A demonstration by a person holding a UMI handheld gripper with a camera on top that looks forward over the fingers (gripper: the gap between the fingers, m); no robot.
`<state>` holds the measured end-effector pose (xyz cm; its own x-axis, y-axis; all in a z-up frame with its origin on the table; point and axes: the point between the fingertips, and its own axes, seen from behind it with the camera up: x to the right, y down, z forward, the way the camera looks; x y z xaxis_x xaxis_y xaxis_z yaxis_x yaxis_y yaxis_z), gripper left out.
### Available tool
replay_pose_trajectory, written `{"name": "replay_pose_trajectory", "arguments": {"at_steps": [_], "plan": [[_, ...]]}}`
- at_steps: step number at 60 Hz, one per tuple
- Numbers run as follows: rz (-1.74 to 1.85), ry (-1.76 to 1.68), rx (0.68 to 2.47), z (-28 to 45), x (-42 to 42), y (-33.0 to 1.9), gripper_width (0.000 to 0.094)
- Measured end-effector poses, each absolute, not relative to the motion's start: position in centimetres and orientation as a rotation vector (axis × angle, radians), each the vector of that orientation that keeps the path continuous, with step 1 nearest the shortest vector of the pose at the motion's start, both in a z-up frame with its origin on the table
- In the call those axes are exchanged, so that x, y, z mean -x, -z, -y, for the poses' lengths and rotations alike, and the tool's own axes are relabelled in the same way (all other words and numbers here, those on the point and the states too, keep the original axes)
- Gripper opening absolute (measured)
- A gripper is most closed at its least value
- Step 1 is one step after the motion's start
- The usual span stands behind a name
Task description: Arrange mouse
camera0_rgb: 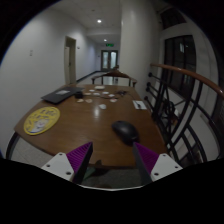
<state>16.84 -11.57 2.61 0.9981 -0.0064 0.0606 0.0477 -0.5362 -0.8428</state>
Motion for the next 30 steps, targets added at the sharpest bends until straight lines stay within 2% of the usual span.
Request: {"name": "replay_pose_trajectory", "arguments": {"at_steps": [11, 25, 26, 30], "plan": [[-0.047, 0.115, 2.189, 11.0, -19.2, -0.7, 0.0822], [-0.005, 0.04, 2.16, 10.5, -12.5, -1.7, 0.0813], [-0.005, 0.04, 2.163, 10.8, -9.7, -2.5, 0.0808], [-0.005, 0.036, 2.166, 10.0, -8.7, -2.4, 0.0779]]}}
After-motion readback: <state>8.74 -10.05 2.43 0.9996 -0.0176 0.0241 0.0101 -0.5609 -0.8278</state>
